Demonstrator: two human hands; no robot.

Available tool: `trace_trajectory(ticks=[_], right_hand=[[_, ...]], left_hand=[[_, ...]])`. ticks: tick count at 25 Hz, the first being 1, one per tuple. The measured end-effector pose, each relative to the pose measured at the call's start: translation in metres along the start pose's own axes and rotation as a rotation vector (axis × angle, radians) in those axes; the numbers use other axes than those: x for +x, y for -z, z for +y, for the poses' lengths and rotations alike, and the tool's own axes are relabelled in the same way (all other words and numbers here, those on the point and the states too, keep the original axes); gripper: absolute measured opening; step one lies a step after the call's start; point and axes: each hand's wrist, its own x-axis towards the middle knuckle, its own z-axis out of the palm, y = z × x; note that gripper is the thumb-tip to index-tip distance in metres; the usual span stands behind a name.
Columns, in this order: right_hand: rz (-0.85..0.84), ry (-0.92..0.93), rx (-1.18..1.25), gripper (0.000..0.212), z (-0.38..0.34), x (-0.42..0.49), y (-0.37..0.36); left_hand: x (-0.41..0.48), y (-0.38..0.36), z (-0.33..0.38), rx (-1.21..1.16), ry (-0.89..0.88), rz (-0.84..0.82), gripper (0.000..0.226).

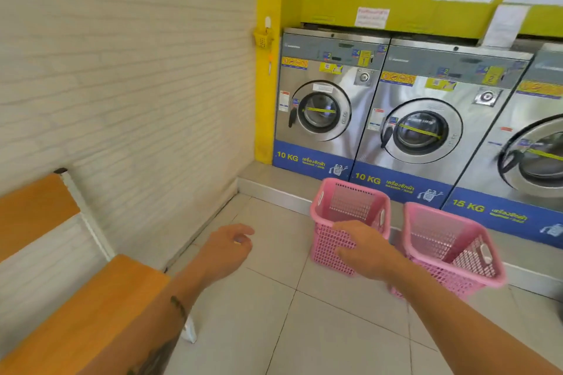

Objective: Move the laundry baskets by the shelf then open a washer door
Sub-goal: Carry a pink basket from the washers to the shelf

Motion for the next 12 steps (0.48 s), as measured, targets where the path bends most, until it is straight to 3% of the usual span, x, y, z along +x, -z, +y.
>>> trace_trajectory(ticks=[2, 7, 12], right_hand=[[0.029, -0.075, 0.01, 0.038, 0.023, 0.035, 0.017], [0.093, -0.262, 0.058, 0.054, 0.091, 0.111, 0.051], [0.107, -0.344, 0.059, 0.058, 0.175, 0.196, 0.081]], left_hand=[[0.066, -0.018, 0.02, 0.025, -0.034, -0.064, 0.023], [0.202, -0.074, 0.085, 0.198, -0.151, -0.199, 0.032], [0.305, -0.142, 0.14, 0.292, -0.199, -0.293, 0.027]])
